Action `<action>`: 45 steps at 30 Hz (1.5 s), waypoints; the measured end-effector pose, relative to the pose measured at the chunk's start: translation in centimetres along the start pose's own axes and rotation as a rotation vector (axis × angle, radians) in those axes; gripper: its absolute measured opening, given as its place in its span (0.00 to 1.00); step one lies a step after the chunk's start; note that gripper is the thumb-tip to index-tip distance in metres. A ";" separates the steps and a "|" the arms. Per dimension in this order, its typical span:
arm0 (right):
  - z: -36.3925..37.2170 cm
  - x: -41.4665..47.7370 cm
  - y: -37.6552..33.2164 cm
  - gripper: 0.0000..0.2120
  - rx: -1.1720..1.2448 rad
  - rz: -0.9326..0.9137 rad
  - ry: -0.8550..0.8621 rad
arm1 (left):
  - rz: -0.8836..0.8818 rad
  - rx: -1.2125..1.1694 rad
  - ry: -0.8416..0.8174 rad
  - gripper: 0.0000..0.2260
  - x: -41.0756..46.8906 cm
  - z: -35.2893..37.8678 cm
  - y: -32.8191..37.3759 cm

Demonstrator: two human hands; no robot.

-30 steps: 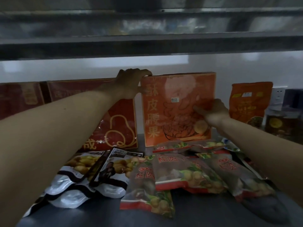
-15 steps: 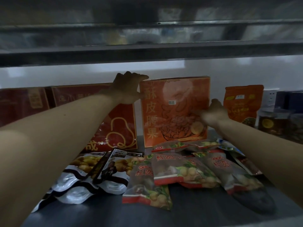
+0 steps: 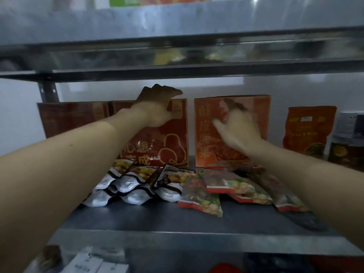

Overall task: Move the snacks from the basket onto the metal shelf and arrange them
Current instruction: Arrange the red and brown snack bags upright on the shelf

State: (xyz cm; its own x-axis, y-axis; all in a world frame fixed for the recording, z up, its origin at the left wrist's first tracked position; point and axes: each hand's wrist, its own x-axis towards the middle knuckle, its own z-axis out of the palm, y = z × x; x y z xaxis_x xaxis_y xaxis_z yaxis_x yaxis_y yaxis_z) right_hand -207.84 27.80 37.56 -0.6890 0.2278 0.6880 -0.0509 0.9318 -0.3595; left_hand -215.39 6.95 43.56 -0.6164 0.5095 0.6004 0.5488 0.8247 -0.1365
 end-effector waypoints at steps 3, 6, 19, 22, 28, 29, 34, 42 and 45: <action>0.7 -1.9 -4.7 0.31 -0.189 -0.216 -0.131 | 0.000 0.019 0.048 0.33 -4.3 -1.7 -2.7; 2.3 -4.0 -9.8 0.35 -0.257 -0.348 -0.253 | -0.035 0.105 0.029 0.37 -9.8 -2.9 -6.2; 10.2 -11.1 -27.6 0.38 -0.057 -0.347 -0.459 | -0.289 0.086 -0.194 0.35 -27.4 -5.2 -22.3; 11.9 -9.8 -29.8 0.38 -0.019 -0.337 -0.454 | -0.369 0.025 -0.178 0.34 -27.3 -4.8 -24.9; 18.0 -6.4 -33.3 0.41 0.196 -0.110 -0.624 | -0.610 -0.303 -0.327 0.31 -25.2 -0.8 -29.7; 19.0 -6.0 -33.7 0.42 0.213 -0.082 -0.660 | -0.645 -0.352 -0.358 0.31 -24.8 -0.1 -30.2; 22.6 -4.9 -34.5 0.45 0.244 0.028 -0.774 | -0.706 -0.660 -0.441 0.30 -24.2 4.3 -31.2; 22.8 -5.2 -34.7 0.27 0.418 0.290 -0.732 | -0.662 -0.841 -0.466 0.34 -23.3 6.6 -31.0; 22.3 -5.5 -34.8 0.25 0.422 0.398 -0.692 | -0.677 -0.871 -0.479 0.39 -23.2 6.9 -30.4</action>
State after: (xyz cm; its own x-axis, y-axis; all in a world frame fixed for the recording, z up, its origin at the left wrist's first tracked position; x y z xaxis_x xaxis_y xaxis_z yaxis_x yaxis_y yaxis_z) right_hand -218.44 -12.18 32.22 -0.9865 0.1626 -0.0209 0.1168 0.6080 -0.7853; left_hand -221.62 -28.28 28.35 -0.9729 0.2286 -0.0343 0.1161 0.6118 0.7825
